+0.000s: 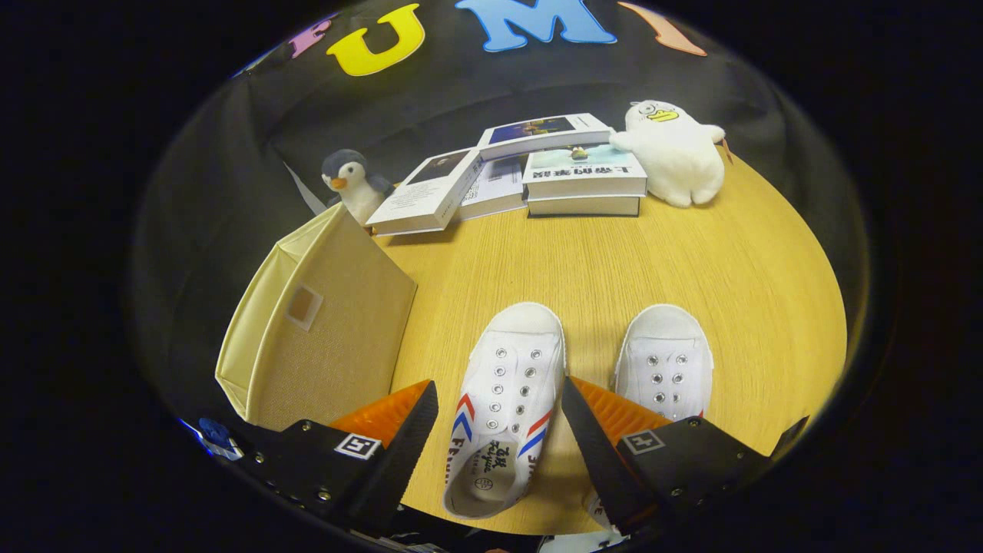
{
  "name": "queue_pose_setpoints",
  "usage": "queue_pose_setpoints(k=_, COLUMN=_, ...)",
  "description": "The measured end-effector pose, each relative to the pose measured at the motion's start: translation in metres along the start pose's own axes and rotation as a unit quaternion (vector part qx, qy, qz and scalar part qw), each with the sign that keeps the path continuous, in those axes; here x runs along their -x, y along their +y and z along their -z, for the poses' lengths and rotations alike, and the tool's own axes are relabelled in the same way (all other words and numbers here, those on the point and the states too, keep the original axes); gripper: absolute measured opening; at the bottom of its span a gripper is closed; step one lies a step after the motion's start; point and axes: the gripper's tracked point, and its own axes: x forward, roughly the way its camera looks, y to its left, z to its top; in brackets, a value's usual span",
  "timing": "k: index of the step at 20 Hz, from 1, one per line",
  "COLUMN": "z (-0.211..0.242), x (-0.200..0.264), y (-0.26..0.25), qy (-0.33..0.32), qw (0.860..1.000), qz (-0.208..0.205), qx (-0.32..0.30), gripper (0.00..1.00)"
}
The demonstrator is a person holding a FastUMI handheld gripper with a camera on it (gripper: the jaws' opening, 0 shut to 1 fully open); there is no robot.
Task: Open the storage box then place both shoes into the box .Put the left shoe in first, then the right shoe, with the right side of both shoes facing outward in a uniform manner.
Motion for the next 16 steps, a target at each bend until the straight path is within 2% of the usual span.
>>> queue_pose_setpoints(k=10, z=0.028, x=-0.019, y=-0.021, qy=0.047, qw=0.997, qz=0.006, qx=-0.057, gripper=0.97)
queue_pose_setpoints(k=12, z=0.028, x=-0.022, y=-0.022, qy=0.047, qw=0.997, qz=0.004, qx=-0.066, gripper=0.93)
queue_pose_setpoints(k=15, z=0.038, x=-0.025, y=-0.026, qy=0.063, qw=0.995, qz=0.003, qx=-0.074, gripper=0.7)
queue_pose_setpoints(k=16, z=0.038, x=-0.027, y=-0.027, qy=0.061, qw=0.995, qz=0.002, qx=-0.083, gripper=0.67)
